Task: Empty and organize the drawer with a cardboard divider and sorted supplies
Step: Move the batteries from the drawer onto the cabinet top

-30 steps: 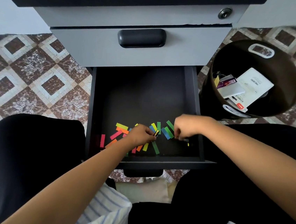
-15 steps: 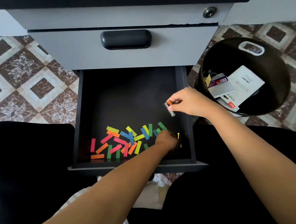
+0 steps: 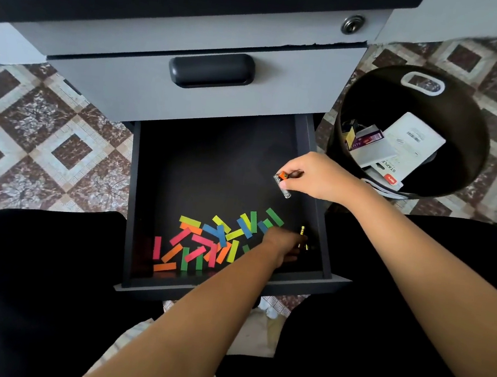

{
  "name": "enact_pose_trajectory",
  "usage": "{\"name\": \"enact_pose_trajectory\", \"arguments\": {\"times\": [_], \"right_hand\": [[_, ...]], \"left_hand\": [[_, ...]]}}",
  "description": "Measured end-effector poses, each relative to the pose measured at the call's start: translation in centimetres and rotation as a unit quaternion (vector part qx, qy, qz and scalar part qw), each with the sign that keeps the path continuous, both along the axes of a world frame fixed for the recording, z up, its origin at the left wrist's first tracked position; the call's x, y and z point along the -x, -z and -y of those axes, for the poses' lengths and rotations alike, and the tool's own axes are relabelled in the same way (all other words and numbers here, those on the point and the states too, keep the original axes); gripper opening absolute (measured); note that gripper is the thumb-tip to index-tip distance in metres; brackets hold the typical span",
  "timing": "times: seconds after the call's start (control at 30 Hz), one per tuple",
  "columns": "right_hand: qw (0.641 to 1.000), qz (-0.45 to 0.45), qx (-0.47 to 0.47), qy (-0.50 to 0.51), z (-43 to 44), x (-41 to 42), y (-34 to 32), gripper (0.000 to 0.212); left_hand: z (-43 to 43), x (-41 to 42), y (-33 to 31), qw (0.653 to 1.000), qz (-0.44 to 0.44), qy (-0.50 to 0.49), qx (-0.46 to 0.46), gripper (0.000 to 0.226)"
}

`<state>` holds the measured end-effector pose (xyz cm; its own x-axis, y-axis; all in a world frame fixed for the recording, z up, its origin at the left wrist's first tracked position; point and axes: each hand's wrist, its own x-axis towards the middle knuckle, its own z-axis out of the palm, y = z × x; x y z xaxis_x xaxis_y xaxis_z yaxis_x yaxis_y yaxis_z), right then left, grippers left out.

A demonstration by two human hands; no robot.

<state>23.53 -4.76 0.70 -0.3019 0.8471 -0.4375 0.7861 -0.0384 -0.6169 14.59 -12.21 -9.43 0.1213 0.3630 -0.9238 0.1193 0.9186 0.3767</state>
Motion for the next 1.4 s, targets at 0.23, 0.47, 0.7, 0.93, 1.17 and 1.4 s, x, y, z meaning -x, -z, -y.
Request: {"name": "enact_pose_trajectory", "arguments": {"times": [0.23, 0.47, 0.7, 0.93, 1.17, 1.4], "right_hand": [[1.000, -0.005, -0.013, 0.005, 0.4, 0.1, -0.8, 0.015], [0.995, -0.064, -0.052, 0.057, 0.5, 0.4, -3.2, 0.011], [0.974, -0.148, -0.131, 0.110, 0.0, 2.6, -7.8, 0.013], [0.944, -0.198, -0.236, 0.120, -2.0, 5.7, -14.5, 0.026], [0.933, -0.195, -0.297, 0.063, -5.1, 9.0, -21.1, 0.032], [0.960, -0.096, -0.259, 0.050, -9.7, 13.4, -23.4, 0.025]], "left_hand": [[0.2, -0.6, -1.0, 0.999, -0.005, -0.037, -0.003, 0.018], [-1.7, 2.8, -3.5, 0.992, -0.003, -0.010, -0.125, 0.035], [-5.5, 8.7, -11.0, 0.960, -0.012, -0.022, -0.280, 0.017], [-8.3, 14.3, -19.9, 0.902, -0.045, 0.025, -0.429, 0.004], [-9.9, 17.6, -27.9, 0.832, -0.093, 0.022, -0.546, 0.007], [-15.4, 20.2, -30.4, 0.809, -0.247, 0.040, -0.531, 0.016]]}}
